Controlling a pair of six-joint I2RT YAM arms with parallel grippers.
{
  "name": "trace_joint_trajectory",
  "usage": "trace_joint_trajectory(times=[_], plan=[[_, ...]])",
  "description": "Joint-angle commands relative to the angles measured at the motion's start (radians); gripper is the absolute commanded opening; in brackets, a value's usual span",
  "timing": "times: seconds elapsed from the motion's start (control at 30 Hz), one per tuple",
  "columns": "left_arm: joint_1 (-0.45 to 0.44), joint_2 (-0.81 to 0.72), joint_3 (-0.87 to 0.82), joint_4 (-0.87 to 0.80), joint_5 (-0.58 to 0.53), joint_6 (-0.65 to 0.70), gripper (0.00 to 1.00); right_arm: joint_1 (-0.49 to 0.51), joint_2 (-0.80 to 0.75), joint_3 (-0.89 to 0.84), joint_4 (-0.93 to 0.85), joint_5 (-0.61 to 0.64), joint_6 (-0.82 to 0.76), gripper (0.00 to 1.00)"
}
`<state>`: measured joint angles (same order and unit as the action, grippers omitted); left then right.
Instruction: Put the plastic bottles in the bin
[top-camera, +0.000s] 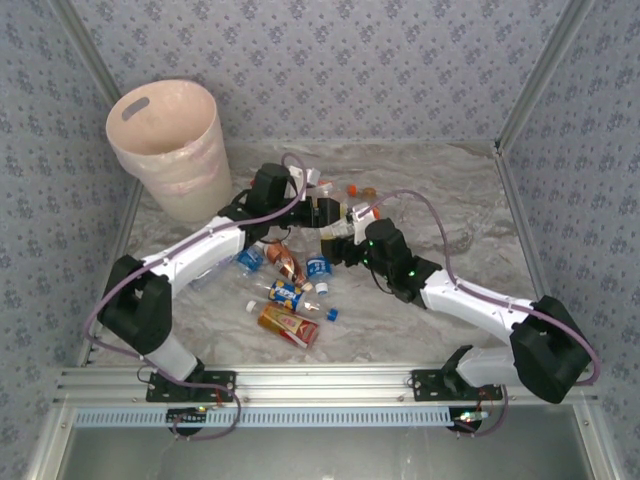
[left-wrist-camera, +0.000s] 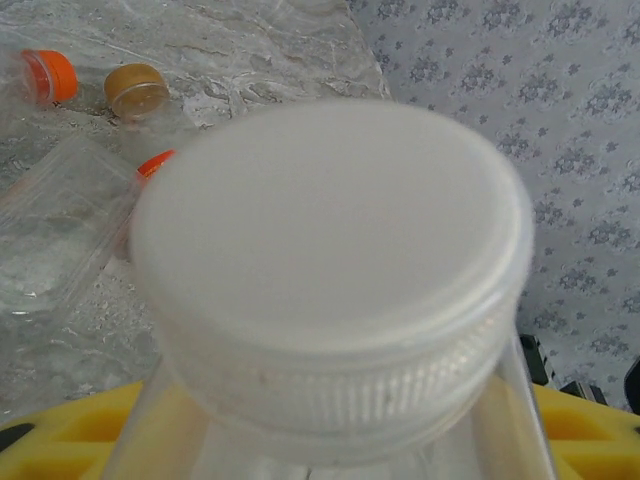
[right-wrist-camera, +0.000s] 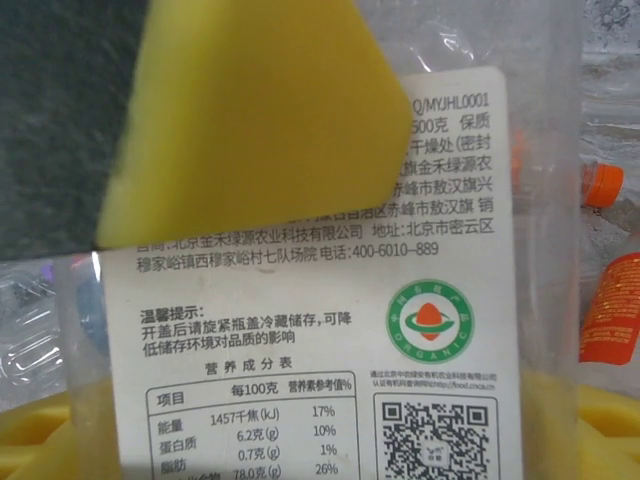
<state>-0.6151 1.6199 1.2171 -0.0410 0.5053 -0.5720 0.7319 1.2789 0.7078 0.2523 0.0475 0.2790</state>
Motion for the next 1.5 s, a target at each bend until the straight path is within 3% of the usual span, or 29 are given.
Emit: trace_joint_trajectory(times=[0.0,0.17,0.3,0.43,0.53,0.67,0.77,1.03,1.23,1.47], plan=[[-0.012,0.022,0.050,-0.016,0.030,0.032,0.58,-0.005,-0.012,0.037,0.015,-0.091,-0.034,0.83],[-0.002,0.020,0.063,-0.003,-0.024,0.035,0.55,-0.049,-0.062,0.015,-0.038,-0.206,-0.074,1.00],[0.034,0.007,0.068,0.021,-0.046,0.018,0.54,-0.090,-0.134,0.009,-0.113,-0.330,-0.137,1.00],[0.092,-0.078,0.079,0.018,-0.130,0.092,0.54,-0.129,-0.232,-0.010,-0.140,-0.394,-0.193,1.00],[0.148,-0.129,0.145,-0.048,-0.190,0.161,0.54,-0.168,-0.290,-0.050,-0.080,-0.365,-0.171,1.00],[0.184,-0.190,0.258,-0.161,-0.453,0.309,0.54,-0.208,-0.322,-0.103,0.002,-0.264,-0.114,1.00],[0.221,-0.242,0.295,-0.132,-0.614,0.390,0.54,-0.226,-0.322,-0.126,0.035,-0.214,-0.075,1.00],[0.468,-0.295,0.294,0.030,-0.738,0.361,0.54,-0.233,-0.293,-0.138,0.066,-0.195,-0.046,1.00],[0.638,-0.194,0.341,0.042,-0.689,0.258,0.54,-0.233,-0.287,-0.137,0.066,-0.192,-0.037,1.00],[0.757,-0.014,0.470,-0.076,-0.493,0.082,0.55,-0.233,-0.292,-0.138,0.052,-0.167,-0.033,1.00]])
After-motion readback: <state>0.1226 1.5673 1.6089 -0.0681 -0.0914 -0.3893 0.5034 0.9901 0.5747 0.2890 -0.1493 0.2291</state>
